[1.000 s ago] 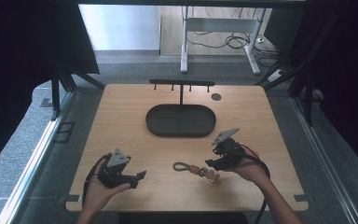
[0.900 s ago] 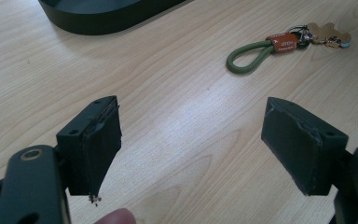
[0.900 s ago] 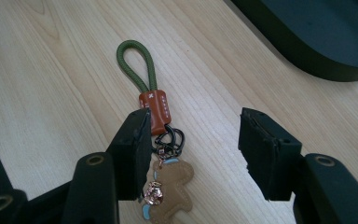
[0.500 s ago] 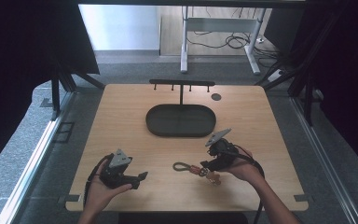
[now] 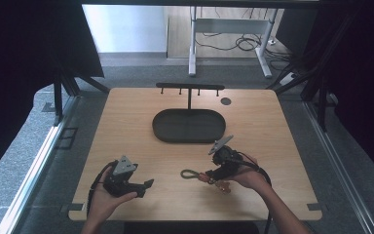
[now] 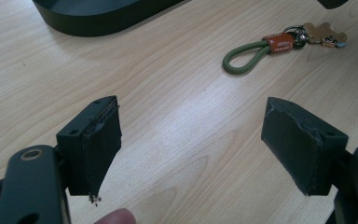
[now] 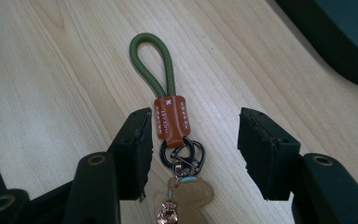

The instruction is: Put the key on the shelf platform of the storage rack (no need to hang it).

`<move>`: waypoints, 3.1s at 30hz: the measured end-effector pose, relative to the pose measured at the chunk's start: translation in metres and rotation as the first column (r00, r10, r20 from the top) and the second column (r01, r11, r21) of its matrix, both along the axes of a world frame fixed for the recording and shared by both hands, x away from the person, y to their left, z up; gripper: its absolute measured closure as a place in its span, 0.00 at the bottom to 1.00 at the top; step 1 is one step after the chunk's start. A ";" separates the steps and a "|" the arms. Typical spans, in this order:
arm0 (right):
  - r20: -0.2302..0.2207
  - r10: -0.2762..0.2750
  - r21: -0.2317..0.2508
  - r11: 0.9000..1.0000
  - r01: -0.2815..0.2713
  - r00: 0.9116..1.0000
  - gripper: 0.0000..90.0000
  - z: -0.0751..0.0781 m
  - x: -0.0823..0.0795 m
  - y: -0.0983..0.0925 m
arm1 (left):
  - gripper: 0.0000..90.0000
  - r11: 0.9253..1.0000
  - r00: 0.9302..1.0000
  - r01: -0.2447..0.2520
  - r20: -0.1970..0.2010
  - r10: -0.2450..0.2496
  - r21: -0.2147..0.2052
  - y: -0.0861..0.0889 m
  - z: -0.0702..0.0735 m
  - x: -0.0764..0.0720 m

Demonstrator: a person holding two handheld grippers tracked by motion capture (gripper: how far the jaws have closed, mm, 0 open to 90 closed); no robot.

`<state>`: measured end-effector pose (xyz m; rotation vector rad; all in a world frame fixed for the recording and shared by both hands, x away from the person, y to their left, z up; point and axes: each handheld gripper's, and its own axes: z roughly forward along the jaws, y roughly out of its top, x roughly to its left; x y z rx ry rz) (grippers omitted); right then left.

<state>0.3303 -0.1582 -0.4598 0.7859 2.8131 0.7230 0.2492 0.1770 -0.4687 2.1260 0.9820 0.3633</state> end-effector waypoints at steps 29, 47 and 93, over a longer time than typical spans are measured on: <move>-0.070 0.049 -0.063 0.997 -0.053 0.996 0.55 -0.033 0.004 0.020 | 0.23 1.000 1.000 0.001 0.001 -0.001 -0.001 0.000 0.000 0.000; -0.077 0.052 -0.074 0.996 -0.058 0.996 0.57 -0.042 0.007 0.020 | 0.23 1.000 1.000 0.005 -0.002 -0.005 0.003 -0.002 0.000 0.000; 0.036 0.025 -0.017 1.000 -0.025 0.999 0.74 0.021 0.000 -0.007 | 0.23 1.000 1.000 0.005 0.004 -0.005 0.003 -0.001 0.001 -0.001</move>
